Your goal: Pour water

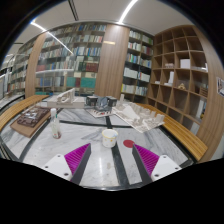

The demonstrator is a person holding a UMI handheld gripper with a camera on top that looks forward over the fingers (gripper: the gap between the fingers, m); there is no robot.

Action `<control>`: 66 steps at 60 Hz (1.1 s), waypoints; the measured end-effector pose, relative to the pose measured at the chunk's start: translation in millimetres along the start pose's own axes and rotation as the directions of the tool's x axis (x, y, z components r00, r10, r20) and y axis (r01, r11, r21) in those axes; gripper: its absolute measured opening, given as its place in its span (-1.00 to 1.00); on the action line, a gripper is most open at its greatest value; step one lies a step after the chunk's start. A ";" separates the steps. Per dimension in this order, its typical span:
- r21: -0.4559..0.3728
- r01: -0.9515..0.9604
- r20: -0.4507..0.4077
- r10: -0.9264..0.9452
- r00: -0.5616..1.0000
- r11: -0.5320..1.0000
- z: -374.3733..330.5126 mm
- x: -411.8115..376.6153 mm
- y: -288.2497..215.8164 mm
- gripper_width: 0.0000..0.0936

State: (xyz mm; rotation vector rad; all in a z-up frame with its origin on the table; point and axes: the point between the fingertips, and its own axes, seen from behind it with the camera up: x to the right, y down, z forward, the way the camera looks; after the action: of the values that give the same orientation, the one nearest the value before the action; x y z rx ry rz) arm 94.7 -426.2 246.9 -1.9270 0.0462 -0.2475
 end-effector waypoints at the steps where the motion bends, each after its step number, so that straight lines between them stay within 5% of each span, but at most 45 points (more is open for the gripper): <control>1: -0.002 0.001 0.000 -0.001 1.000 1.000 -0.8 -0.1 1.0 0.83; 13: -0.066 0.028 0.011 -0.027 1.000 0.997 21.9 -21.5 56.1 0.83; 28: -0.091 0.032 0.200 -0.013 0.980 0.995 58.1 -162.2 109.4 0.82; 41: -0.002 -0.015 0.316 0.015 0.949 1.000 135.5 -297.5 67.1 0.82; 55: 0.117 -0.026 0.301 -0.010 0.953 0.993 254.2 -374.9 7.4 0.76; 66: 0.106 -0.068 0.283 0.036 0.959 0.992 318.0 -395.2 -5.2 0.58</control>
State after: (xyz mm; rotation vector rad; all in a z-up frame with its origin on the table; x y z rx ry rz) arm -230.1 -72.4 83.7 -1.8263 -0.1036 0.0596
